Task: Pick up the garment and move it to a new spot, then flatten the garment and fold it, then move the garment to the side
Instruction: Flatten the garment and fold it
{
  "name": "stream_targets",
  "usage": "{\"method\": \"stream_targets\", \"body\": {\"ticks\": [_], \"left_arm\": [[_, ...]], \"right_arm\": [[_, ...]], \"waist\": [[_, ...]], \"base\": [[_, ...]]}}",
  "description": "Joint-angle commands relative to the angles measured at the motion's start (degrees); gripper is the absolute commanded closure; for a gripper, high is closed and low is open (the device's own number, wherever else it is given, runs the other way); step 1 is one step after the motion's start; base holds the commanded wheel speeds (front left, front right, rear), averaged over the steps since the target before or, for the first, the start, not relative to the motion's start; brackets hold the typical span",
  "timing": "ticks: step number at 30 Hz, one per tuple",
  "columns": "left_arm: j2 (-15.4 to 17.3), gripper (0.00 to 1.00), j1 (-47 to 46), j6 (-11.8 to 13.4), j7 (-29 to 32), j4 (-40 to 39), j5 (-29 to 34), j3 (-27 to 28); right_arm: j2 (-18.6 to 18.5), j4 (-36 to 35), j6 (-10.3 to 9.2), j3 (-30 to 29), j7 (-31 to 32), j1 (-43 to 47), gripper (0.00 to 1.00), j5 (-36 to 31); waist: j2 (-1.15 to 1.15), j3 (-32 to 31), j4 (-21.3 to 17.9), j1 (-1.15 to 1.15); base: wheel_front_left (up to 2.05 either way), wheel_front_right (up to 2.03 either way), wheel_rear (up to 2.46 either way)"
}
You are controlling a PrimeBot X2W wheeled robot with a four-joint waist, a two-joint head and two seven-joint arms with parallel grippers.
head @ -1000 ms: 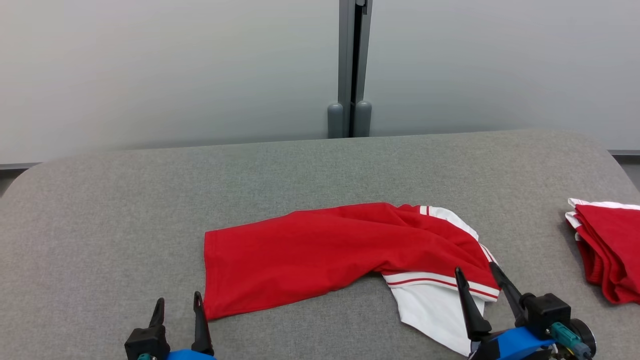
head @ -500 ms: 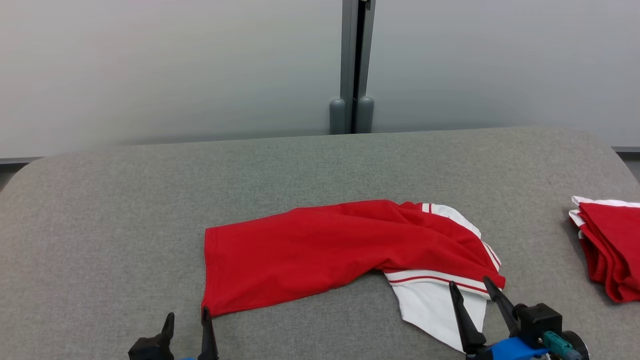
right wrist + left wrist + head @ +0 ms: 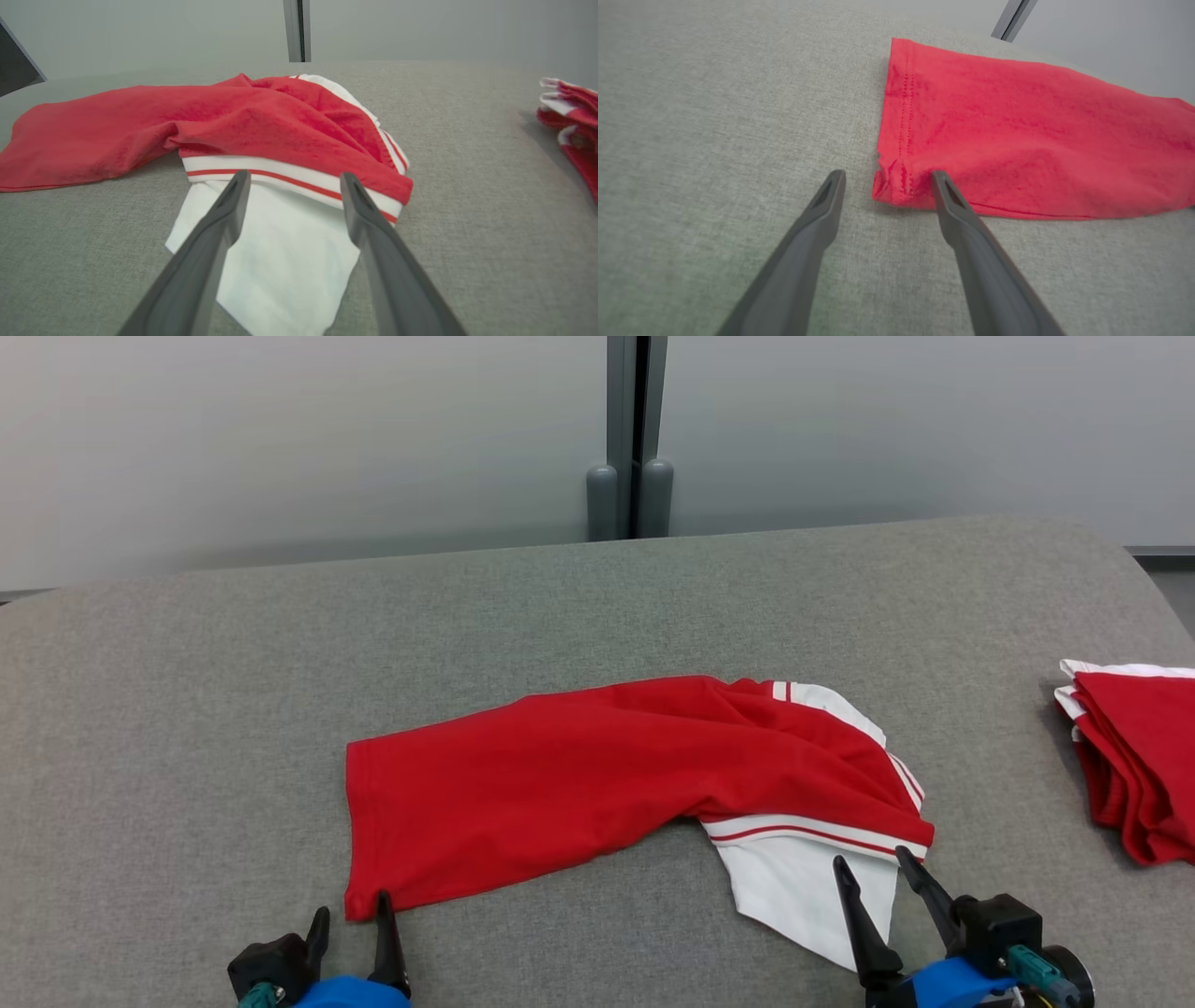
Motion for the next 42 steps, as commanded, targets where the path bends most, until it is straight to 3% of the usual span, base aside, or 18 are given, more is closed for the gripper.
{"method": "stream_targets", "body": {"ticks": [1,8,10,12,13,15,16,25,34,36,37,42], "left_arm": [[0.0,0.00,-1.0,0.0,-0.3,0.3,-0.8,0.4],[0.0,0.00,-2.2,0.5,-0.2,3.1,-2.0,-0.4],[0.0,0.27,-2.6,0.5,-0.1,4.0,-2.9,-0.9],[-0.1,0.40,-2.9,0.2,0.0,4.4,-3.5,-1.3],[-0.1,0.54,-3.0,0.2,0.0,4.7,-3.9,-1.4],[-0.1,0.73,-3.5,0.0,0.0,5.1,-3.9,-1.7],[-0.1,1.00,-3.7,-0.2,0.0,5.3,-4.2,-1.9],[-0.1,1.00,-4.2,-0.5,0.0,4.0,-3.7,-2.1],[0.0,1.00,-3.8,-0.1,-0.1,1.5,-2.2,-2.8],[0.0,1.00,-3.7,-0.1,-0.1,1.2,-1.9,-2.9],[0.0,1.00,-3.8,-0.2,-0.1,0.9,-1.9,-2.9],[0.0,1.00,-3.8,-0.1,-0.2,-1.9,-1.5,-2.1]], "right_arm": [[-0.2,0.0,0.01,-0.1,0.0,-0.8,0.00,0.1],[-0.6,0.3,0.01,0.0,0.0,-1.4,0.00,0.4],[-0.7,0.4,0.01,0.0,0.0,-1.8,0.00,0.5],[-0.8,0.6,0.01,-0.1,0.0,-2.0,0.00,0.6],[-1.0,0.6,0.01,-0.2,0.0,-2.0,0.00,0.7],[-1.2,1.1,0.01,-0.6,0.0,-1.8,0.00,0.7],[-1.3,1.3,0.01,-0.9,0.0,-1.6,0.00,0.8],[-1.6,5.5,0.01,-1.3,0.0,0.7,0.00,2.9],[-0.7,12.3,0.24,4.7,0.5,-0.2,0.00,4.1],[-0.7,14.0,0.36,7.3,0.7,-0.3,0.82,4.4],[-0.7,14.7,0.36,8.4,0.7,-0.2,1.00,5.0],[-3.7,11.3,0.10,9.2,0.4,-1.0,1.00,7.9]], "waist": [[0.00,0.3,-0.1,-0.01],[0.00,1.9,-0.7,-0.01],[0.00,2.1,-0.8,-0.01],[0.00,2.5,-0.9,-0.01],[0.00,2.6,-0.9,-0.01],[0.00,2.8,-1.0,-0.01],[0.00,3.0,-0.9,-0.01],[0.00,3.6,-0.6,-0.01],[0.00,4.7,0.6,-0.01],[0.00,4.6,0.8,-0.01],[0.00,4.5,0.9,-0.01],[0.00,3.5,1.0,-0.01]], "base": [[0.00,0.00,0.00],[0.00,0.00,0.00],[0.00,0.00,0.00],[0.00,0.00,0.00],[0.00,0.00,0.00],[0.00,0.00,0.00],[0.00,0.00,0.00],[0.00,0.00,0.00],[0.00,0.00,0.00],[0.00,0.00,0.00],[0.00,0.00,0.00],[0.00,0.00,0.00]]}}
